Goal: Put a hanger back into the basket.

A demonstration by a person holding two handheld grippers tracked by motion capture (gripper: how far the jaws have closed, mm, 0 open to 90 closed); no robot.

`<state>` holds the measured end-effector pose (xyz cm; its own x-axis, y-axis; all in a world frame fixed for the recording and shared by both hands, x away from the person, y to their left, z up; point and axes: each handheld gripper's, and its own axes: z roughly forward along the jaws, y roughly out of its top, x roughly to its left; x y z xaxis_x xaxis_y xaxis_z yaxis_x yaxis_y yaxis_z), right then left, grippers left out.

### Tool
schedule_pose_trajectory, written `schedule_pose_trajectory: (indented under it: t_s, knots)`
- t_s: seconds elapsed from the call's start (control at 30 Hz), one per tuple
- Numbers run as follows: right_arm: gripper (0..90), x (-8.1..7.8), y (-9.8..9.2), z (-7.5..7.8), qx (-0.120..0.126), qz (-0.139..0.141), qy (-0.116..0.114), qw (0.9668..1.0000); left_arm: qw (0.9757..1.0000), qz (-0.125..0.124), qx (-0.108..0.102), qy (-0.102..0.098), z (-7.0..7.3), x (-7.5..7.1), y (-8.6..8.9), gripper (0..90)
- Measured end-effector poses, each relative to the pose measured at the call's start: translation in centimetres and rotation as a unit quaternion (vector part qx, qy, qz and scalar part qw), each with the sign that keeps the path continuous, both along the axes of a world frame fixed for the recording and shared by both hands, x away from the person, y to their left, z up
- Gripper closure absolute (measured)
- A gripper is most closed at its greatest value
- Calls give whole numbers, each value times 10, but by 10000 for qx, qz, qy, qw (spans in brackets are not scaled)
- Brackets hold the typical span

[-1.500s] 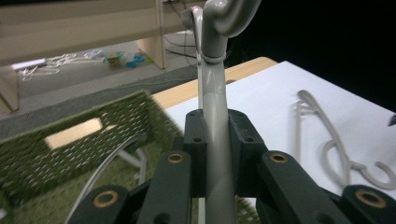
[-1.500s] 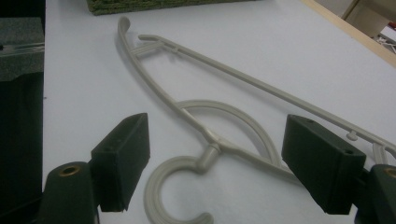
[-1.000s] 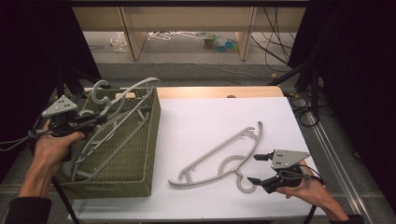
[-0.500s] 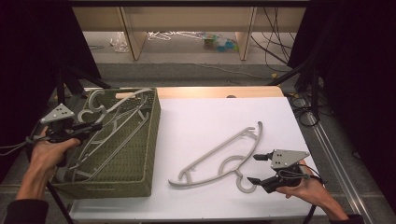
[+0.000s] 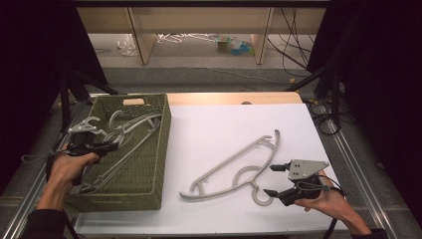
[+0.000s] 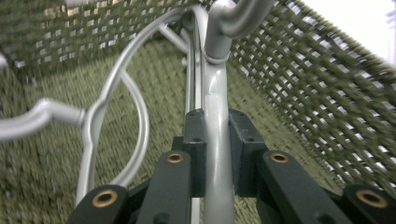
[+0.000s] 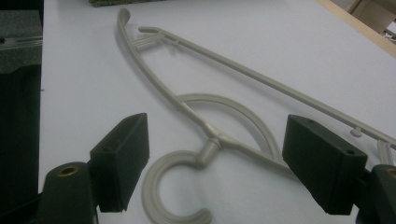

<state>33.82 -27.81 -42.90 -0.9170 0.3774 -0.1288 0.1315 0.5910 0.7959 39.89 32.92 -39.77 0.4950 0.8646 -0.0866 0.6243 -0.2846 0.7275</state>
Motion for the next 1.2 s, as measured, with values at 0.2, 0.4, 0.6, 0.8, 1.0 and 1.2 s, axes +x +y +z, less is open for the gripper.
schedule_pose_trajectory:
  t_s: [0.2,0.4,0.6,0.8,1.0,1.2]
  knots:
    - [237,0,0,0,-46,25,46,10000,9995,309,82,68,-9,1,6,767]
    - [237,0,-1,0,-47,17,54,10000,9985,449,276,147,-14,0,10,749]
    - [236,1,0,-1,-26,7,11,10000,9956,762,522,184,-16,-2,17,695]
    - [235,1,0,-2,-11,2,35,10000,9912,1210,512,138,-17,-6,25,601]
    - [235,2,0,-2,-10,-14,26,10000,9892,1411,-46,-404,2,-19,17,512]
    - [230,2,-1,-2,2,-48,13,10000,9845,1324,-515,-1026,25,-43,-15,403]
